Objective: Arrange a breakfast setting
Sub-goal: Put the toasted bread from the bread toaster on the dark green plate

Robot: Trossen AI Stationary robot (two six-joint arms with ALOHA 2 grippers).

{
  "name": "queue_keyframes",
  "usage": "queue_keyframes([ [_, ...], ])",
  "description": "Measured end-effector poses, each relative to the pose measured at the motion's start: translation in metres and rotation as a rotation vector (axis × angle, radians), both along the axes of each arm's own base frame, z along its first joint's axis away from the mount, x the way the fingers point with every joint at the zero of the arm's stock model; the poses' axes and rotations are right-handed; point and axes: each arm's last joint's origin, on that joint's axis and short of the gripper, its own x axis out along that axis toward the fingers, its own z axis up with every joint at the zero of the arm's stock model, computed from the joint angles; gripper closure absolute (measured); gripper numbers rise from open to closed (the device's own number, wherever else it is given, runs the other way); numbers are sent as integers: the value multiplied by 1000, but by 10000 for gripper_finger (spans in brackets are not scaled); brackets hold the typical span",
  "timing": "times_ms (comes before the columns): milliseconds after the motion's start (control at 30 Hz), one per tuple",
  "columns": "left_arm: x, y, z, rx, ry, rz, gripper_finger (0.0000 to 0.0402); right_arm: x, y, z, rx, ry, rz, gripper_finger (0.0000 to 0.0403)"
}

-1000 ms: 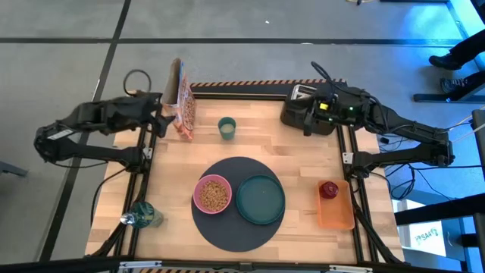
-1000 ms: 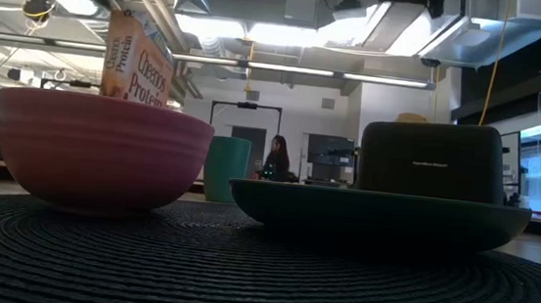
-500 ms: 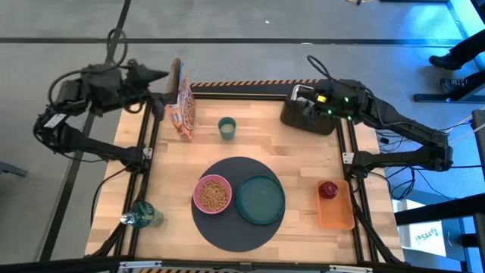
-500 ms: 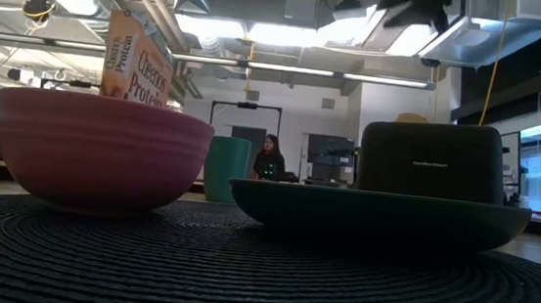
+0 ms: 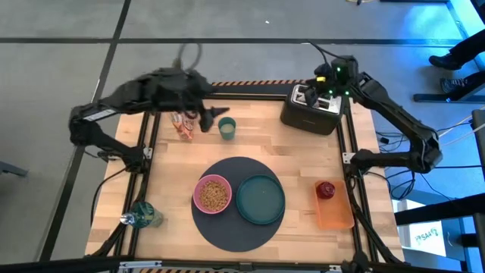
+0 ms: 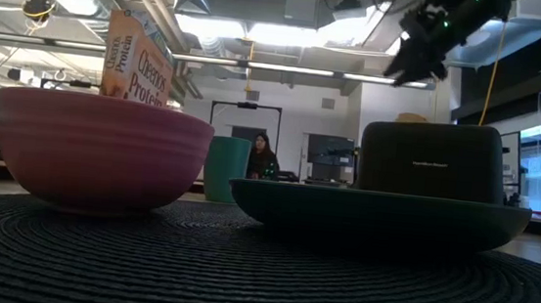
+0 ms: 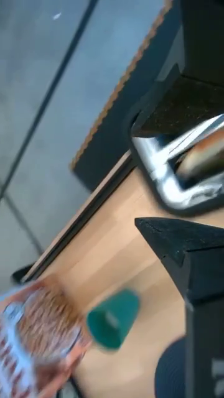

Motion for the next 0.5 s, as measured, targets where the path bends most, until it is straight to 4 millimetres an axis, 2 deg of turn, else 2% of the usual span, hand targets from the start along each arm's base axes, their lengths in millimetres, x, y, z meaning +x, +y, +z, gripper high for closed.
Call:
queue_keyframes([
  [233,31,-6,-22,-59,76,-38,86,-18,-7,-13,57,141,-4,194],
  [500,58,-7,-45,-87,154,-57,86,-27,-7,-18,40,242,45,194],
])
